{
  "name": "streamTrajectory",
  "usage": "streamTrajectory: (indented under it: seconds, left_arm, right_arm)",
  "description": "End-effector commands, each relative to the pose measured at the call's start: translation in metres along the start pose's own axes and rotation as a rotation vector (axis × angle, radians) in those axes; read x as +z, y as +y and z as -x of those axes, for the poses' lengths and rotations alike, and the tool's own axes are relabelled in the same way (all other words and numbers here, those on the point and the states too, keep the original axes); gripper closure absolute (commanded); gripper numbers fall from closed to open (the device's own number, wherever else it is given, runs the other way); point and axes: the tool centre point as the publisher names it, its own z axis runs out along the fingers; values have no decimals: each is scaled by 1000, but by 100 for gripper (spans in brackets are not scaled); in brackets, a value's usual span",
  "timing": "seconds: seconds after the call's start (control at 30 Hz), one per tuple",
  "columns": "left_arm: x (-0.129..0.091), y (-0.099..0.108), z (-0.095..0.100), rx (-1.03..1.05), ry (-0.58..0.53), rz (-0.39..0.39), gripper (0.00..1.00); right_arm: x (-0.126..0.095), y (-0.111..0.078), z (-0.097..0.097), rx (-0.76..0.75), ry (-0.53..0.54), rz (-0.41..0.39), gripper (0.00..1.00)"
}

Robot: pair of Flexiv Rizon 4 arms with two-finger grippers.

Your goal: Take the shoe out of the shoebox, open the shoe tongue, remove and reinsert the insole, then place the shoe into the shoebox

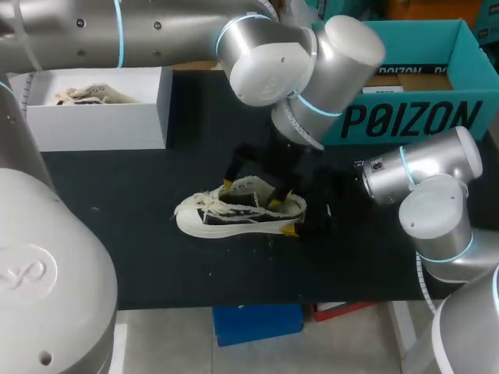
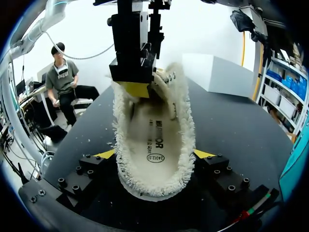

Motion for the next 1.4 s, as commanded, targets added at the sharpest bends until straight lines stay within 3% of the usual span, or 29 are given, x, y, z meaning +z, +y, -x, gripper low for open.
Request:
streamTrajectory:
  seconds: [0.03,0.1,0.2,0.27,0.37,0.9,1.4]
  left_arm:
    - [3,-2,-5,-2,-27,6,50]
    - [3,-2,-4,-3,-38,9,62]
    - [7,-1,-4,0,-52,14,62]
    - [10,-1,-3,-1,-56,21,71]
    - [12,-1,-2,-7,-68,25,100]
    - [5,-4,9,-38,-61,-2,100]
    - [-14,-3,44,-119,-14,-74,100]
  right_arm:
    - [2,0,1,2,-1,-2,100]
    - [2,0,1,2,-1,-2,100]
    - [2,0,1,2,-1,-2,100]
    - [2,0,1,2,-1,-2,100]
    - [2,0,1,2,-1,-2,100]
    - [2,0,1,2,-1,-2,100]
    - [2,0,1,2,-1,-2,100]
